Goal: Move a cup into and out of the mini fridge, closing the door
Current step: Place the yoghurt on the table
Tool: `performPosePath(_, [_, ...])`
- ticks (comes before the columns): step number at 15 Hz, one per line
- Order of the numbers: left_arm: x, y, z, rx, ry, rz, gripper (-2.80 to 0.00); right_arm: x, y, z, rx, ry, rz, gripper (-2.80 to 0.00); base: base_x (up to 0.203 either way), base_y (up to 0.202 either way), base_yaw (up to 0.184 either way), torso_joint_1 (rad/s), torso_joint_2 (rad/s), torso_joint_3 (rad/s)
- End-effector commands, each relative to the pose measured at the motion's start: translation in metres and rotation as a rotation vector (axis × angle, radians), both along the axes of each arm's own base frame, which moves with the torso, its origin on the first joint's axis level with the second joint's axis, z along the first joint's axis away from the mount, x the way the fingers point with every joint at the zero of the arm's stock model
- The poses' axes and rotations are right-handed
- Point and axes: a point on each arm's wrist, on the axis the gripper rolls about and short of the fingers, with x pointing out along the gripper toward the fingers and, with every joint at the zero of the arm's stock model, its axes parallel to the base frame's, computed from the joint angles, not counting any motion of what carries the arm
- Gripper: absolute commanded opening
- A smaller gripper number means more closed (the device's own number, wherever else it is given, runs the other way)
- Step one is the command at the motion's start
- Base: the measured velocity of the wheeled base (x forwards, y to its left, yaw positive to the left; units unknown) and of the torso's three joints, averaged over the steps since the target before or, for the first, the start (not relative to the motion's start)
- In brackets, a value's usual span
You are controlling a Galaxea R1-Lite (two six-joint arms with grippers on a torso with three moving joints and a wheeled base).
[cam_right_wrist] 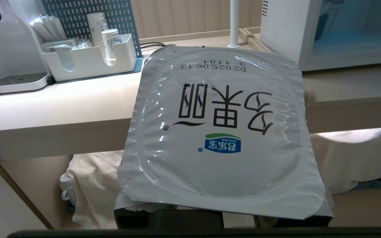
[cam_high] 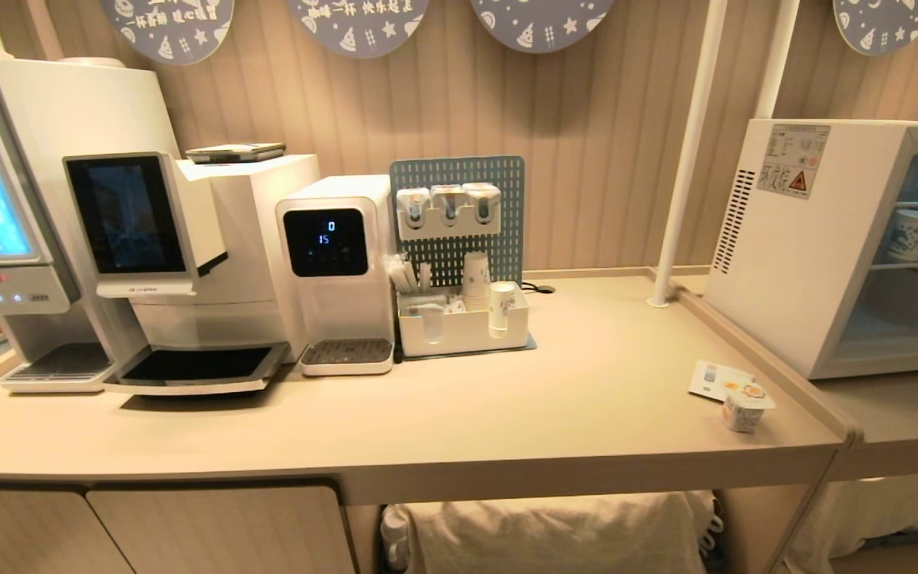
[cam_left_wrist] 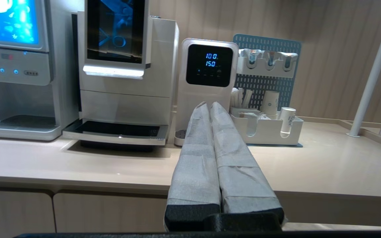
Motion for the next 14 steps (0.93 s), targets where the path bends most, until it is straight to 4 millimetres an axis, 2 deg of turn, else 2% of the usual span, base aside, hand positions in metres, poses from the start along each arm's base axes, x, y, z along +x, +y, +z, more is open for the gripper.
performPosePath(1, [0.004, 0.000, -0.011, -0.001, 0.038, 0.001, -2.80, 0.000, 0.000, -0.001, -0.001, 0.002, 0.000, -2.80, 0.000, 0.172, 0.000, 0.002, 0.01, -0.002])
performPosePath(4, [0.004, 0.000, -0.011, -0.002, 0.038, 0.001, -2.80, 0.005, 0.000, 0.007, -0.005, 0.059, 0.006, -2.80, 0.000, 0.058, 0.000, 0.001, 0.00, 0.002])
performPosePath(7, [0.004, 0.000, -0.011, -0.001, 0.038, 0.001, -2.80, 0.033, 0.000, 0.053, 0.078, 0.126, -0.004, -2.80, 0.000, 0.000, 0.000, 0.000, 0.00, 0.000])
performPosePath(9, [0.004, 0.000, -0.011, -0.003, 0.038, 0.001, -2.80, 0.070, 0.000, 0.069, 0.079, 0.202, -0.009, -2.80, 0.000, 0.000, 0.000, 0.000, 0.00, 0.000])
performPosePath(10, [0.004, 0.000, -0.011, -0.003, 0.038, 0.001, -2.80, 0.091, 0.000, 0.071, 0.076, 0.237, -0.007, -2.80, 0.000, 0.000, 0.000, 0.000, 0.00, 0.000])
performPosePath(12, [0.004, 0.000, -0.011, -0.003, 0.038, 0.001, -2.80, 0.138, 0.001, 0.061, 0.072, 0.322, 0.005, -2.80, 0.000, 0.000, 0.000, 0.000, 0.00, 0.000])
performPosePath(14, [0.004, 0.000, -0.011, -0.003, 0.038, 0.001, -2.80, 0.179, 0.005, 0.036, 0.068, 0.391, 0.023, -2.80, 0.000, 0.000, 0.000, 0.000, 0.00, 0.000])
